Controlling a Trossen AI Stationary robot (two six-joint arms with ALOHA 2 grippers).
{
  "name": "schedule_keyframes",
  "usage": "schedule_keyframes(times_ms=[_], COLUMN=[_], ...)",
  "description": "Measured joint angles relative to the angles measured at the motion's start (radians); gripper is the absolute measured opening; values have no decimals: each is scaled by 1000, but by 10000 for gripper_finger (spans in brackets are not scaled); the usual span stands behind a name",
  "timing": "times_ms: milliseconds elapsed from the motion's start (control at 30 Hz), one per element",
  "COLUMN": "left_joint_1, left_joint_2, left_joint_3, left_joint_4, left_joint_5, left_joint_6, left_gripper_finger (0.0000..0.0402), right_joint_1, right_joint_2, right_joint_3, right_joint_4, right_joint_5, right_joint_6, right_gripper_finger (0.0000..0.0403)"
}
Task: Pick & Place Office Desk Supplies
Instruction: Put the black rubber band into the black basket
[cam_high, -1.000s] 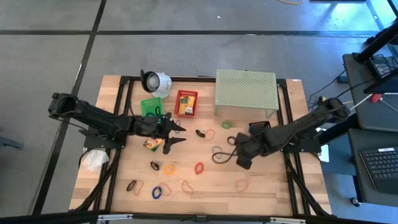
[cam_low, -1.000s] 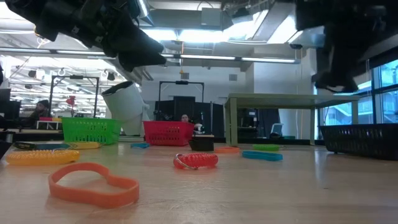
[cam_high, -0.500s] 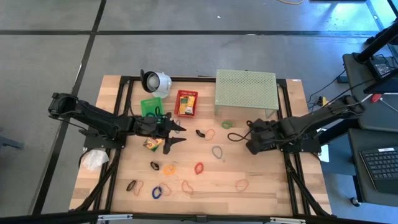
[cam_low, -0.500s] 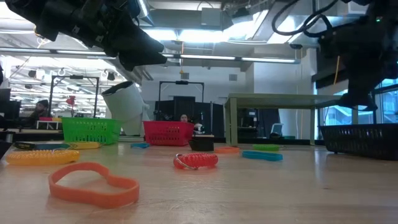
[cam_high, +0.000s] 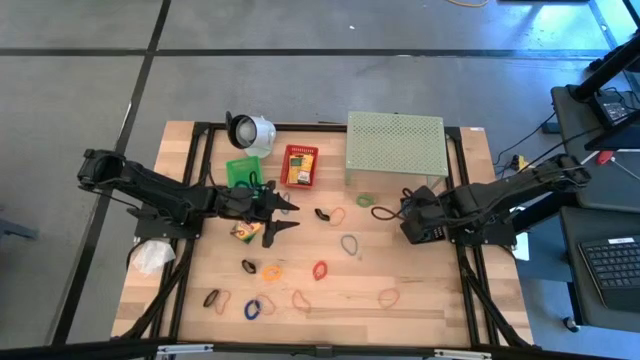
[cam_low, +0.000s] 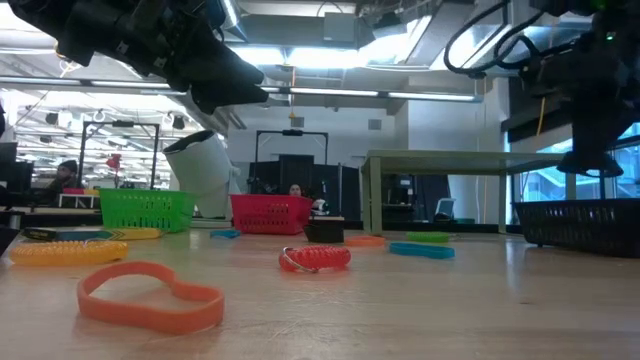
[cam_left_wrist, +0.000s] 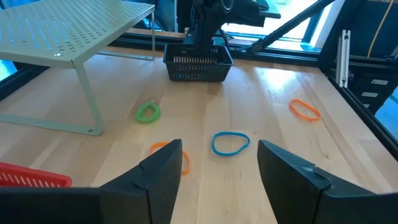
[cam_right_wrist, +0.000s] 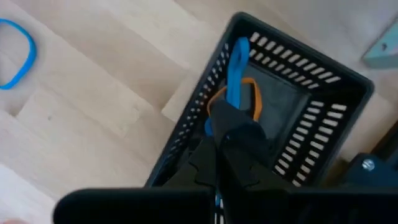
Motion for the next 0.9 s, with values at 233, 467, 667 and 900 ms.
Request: schedule_keyframes(times_ms=[233, 467, 667, 900], left_joint_1=[0, 0, 0, 0], left_joint_2=[0, 0, 0, 0], left_joint_3=[0, 0, 0, 0], left_joint_4=[0, 6, 6, 6], left_joint_5=[0, 0, 0, 0], left_joint_6=[-15, -45, -78, -93], left_gripper_finger=[203, 203, 203, 203], right_joint_1=[-27, -54, -76, -101], right_joint_2=[0, 0, 0, 0], right_joint_3=[-77, -114, -114, -114], right_joint_4=[7, 43, 44, 43], right_joint_5=[-55, -79, -102, -129], right_joint_6=[25, 19, -34, -52], right_gripper_finger=[0, 0, 0, 12])
